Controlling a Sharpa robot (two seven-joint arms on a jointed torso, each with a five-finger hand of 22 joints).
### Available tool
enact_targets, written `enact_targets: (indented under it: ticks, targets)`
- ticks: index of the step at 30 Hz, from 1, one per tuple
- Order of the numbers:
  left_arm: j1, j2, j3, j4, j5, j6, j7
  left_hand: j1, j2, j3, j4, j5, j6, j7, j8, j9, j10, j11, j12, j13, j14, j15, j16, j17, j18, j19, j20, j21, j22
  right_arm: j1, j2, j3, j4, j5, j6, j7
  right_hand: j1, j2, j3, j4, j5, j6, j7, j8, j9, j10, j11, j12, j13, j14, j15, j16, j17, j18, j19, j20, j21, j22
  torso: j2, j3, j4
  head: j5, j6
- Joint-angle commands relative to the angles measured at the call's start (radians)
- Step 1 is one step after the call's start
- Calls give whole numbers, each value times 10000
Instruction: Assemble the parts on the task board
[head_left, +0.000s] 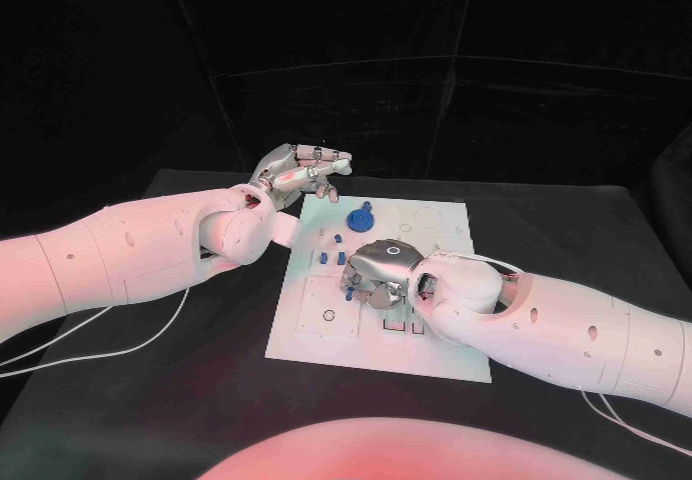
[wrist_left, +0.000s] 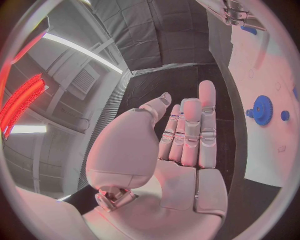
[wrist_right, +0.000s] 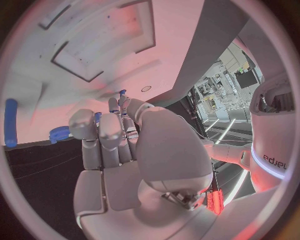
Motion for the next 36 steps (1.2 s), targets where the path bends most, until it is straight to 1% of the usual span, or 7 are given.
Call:
enact_targets:
  ticks: [1,2,9,21,25,29,36]
  targets:
    - [16,12,10,0,35,127,5,62,34,-59,12,-8,-44,-12,52,-16,-88,9,31,17,-80,24,16,-9,130,-10,68,-43,-9,7,29,-7,45,-154,281,31,-116,-31,52,-29,-69,46,3,-21,15,3,29,47,1,95,31,74,5,-114,16,55,32,10,3,0,-2,0,-14]
    - [16,13,10,-1,35,128,2,62,34,-59,12,-8,-44,-12,52,-16,-88,9,31,17,-80,24,16,-9,130,-10,68,-43,-9,7,29,-8,50,-156,297,43,-145,-44,48,-27,-72,47,2,-21,15,3,29,48,2,95,32,79,4,-114,15,56,31,8,1,1,-3,-2,-42]
    - [16,14,10,-16,35,145,-27,63,35,-60,11,-8,-47,-12,53,-16,-91,10,32,17,-82,24,15,-13,130,-9,69,-44,-10,6,10,-9,64,-130,289,89,-332,-119,-3,-2,-41,34,-4,-26,15,-11,30,43,1,92,35,105,-3,-116,20,62,31,13,-2,-2,-2,13,-48]
    - [16,25,9,-70,35,170,-96,87,38,-101,-2,-9,-126,13,50,-21,-192,36,62,20,-125,44,2,-84,128,-1,82,-67,-29,6,-4,-9,45,202,0,228,-638,-280,-131,44,81,-166,37,-63,-16,-191,75,-4,-16,78,73,143,-38,-114,8,90,4,-22,-1,-1,-3,42,-65]
    - [16,27,9,-72,35,174,-106,88,39,-107,-3,-9,-137,16,50,-21,-206,40,68,21,-133,47,-1,-97,127,-1,85,-70,-32,6,-7,-9,38,290,-89,266,-769,-365,-201,70,108,-332,87,-75,-35,-407,134,-38,-33,37,118,75,-172,-97,-59,122,-62,-125,3,2,-4,44,-65]
    - [16,26,9,-74,35,178,-114,91,42,-115,-4,-8,-150,20,51,-22,-223,44,75,23,-143,50,-5,-113,127,0,88,-74,-35,6,-14,-9,23,364,-130,278,-935,-501,-333,109,168,-588,177,-74,-48,-898,253,-42,-49,-88,216,-200,-578,-32,-294,201,-287,-479,-2,-3,-2,41,-67]
    - [16,27,9,-83,35,191,-131,91,42,-116,-4,-8,-152,21,51,-22,-225,44,76,23,-144,51,-5,-115,127,0,88,-75,-36,7,-22,-10,15,480,-229,304,-1117,-645,-686,163,54,-973,186,-78,-56,-1210,296,11,-35,-146,258,-342,-813,12,-419,265,-459,-700,0,2,1,37,-67]
